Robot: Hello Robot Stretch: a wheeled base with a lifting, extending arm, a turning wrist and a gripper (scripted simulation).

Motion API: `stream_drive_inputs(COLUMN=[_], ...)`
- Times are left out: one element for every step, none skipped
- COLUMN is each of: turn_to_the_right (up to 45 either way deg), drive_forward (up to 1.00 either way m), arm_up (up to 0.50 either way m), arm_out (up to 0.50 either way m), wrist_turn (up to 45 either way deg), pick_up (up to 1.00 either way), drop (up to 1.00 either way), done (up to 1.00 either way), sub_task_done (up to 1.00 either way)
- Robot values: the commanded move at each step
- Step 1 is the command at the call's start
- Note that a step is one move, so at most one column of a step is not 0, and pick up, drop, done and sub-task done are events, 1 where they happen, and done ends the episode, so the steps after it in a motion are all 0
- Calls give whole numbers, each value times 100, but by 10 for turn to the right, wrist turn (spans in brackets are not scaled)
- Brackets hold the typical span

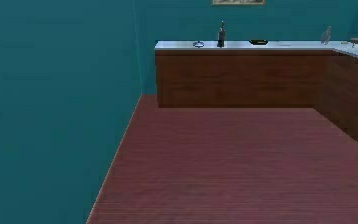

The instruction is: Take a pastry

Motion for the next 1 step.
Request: stream_drive_inputs(turn_to_the_right=[0], drive_forward=[0], arm_up=[0], arm_out=[0], wrist_turn=[450], pick_up=[0], drop=[0], done=[0], sub_task_done=[0])
